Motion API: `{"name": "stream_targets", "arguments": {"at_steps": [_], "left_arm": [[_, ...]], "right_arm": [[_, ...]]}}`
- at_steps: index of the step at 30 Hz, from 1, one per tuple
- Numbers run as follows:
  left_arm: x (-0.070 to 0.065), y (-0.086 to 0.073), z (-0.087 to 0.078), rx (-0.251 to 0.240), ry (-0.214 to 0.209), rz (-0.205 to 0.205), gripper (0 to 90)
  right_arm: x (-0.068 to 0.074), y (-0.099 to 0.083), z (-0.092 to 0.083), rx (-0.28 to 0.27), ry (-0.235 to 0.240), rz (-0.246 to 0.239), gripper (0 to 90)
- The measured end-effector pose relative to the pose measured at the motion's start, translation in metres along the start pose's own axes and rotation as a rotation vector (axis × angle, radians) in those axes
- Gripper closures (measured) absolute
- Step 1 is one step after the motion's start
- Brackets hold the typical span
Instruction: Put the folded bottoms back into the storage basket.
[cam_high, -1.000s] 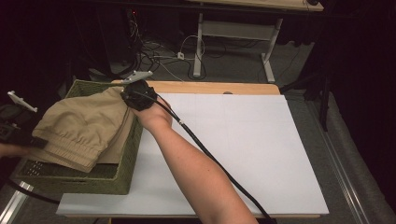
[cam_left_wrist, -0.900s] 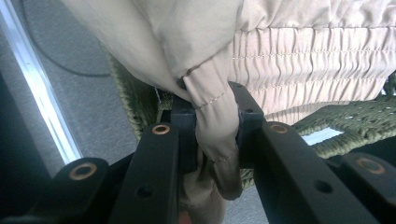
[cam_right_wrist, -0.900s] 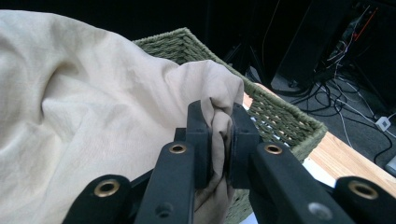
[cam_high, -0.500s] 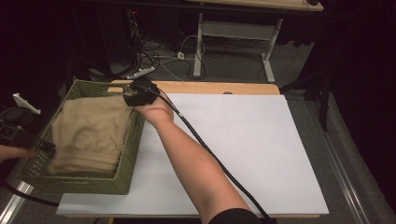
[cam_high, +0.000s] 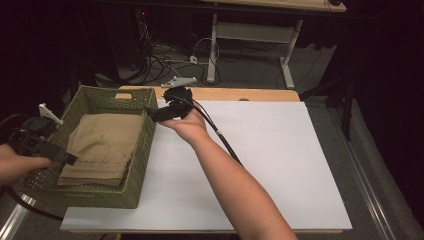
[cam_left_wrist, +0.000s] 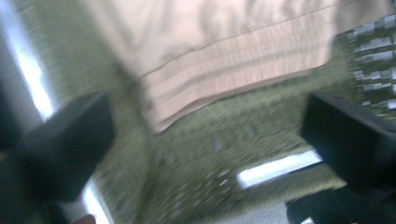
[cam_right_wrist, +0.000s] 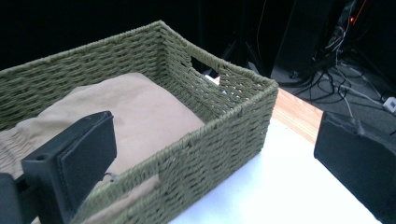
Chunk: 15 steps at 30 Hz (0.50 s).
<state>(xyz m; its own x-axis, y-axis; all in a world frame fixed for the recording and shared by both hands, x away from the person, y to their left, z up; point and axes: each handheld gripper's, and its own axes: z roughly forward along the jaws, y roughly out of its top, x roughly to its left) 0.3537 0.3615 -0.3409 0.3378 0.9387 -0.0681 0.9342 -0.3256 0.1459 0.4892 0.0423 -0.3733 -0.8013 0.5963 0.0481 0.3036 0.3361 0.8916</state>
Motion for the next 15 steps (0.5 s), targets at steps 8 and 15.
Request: {"name": "stream_targets", "arguments": {"at_steps": [8, 15], "left_arm": [[-0.062, 0.021, 0.044, 0.002, -0.017, 0.19, 30.4], [-0.073, 0.042, 0.089, 0.061, -0.01, 0.187, 37.0]], "right_arm": [[-0.004, -0.001, -0.033, -0.013, -0.031, -0.037, 0.2], [-0.008, -0.01, -0.055, -0.026, -0.041, -0.051, 0.2]]}}
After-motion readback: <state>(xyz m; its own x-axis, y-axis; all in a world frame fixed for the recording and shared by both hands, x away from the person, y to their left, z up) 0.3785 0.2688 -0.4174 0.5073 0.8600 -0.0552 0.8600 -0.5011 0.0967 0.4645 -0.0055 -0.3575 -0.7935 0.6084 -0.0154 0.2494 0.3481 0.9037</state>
